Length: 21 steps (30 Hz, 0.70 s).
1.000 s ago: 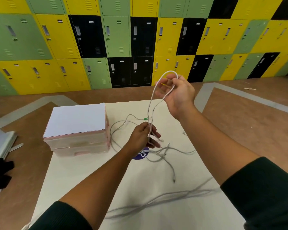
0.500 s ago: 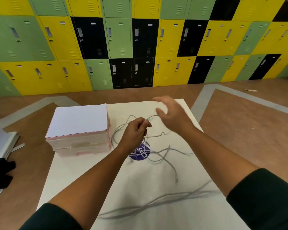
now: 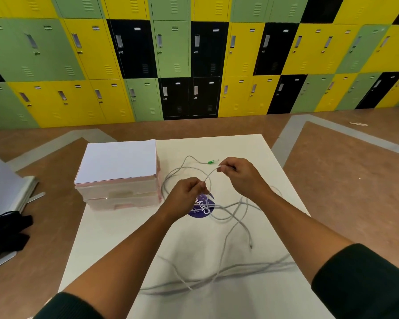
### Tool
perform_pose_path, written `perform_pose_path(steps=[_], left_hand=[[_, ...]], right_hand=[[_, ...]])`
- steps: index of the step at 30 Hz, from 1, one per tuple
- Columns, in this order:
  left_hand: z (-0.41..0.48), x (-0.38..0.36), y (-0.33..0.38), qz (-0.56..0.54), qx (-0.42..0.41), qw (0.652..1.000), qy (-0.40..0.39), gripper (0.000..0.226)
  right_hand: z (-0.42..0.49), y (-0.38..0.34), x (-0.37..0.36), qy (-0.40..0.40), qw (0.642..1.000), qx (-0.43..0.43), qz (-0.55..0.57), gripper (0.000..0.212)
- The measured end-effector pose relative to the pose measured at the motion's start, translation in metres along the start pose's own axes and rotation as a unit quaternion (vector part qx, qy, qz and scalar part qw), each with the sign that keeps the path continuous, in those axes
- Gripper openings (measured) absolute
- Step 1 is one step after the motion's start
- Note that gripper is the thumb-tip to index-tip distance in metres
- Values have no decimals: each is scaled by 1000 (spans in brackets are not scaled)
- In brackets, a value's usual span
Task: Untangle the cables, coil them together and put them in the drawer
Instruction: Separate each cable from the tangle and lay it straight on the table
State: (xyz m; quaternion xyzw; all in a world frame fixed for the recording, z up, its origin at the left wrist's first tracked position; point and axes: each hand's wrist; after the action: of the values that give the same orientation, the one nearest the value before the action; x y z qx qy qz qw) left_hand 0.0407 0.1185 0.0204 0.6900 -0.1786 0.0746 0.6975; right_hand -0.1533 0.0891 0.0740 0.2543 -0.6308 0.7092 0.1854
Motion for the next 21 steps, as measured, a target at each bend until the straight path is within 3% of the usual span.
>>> perform_pose_path(steps=[4, 10, 14, 17, 21], left_hand=[[-10, -4, -3, -105, 47, 992, -56, 33], [-10, -4, 4, -221, 118, 968, 0, 34], [-13, 1, 5, -226, 131, 965, -6, 31], [-15, 1, 5, -193, 121, 974, -5, 31], [-15, -3, 8, -204, 102, 974, -8, 29]], right_hand=[[5, -2, 1, 29, 999, 4, 16, 20], [13, -4, 8, 113, 992, -21, 45, 22], [14, 6, 10, 142, 988, -56, 13, 25], [11, 10, 6, 115, 990, -46, -71, 28], [5, -2, -11, -9, 967, 103, -234, 29]])
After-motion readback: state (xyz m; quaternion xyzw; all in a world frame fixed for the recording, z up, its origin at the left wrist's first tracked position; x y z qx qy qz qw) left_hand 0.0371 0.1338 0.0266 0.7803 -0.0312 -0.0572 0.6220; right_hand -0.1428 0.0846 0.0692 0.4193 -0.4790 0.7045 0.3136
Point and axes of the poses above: each hand's wrist, its own z-axis towards the middle knuckle, its own x-axis out of the back of the hand, y = z × x, and after that the axes turned 2 degrees about y, right-handed
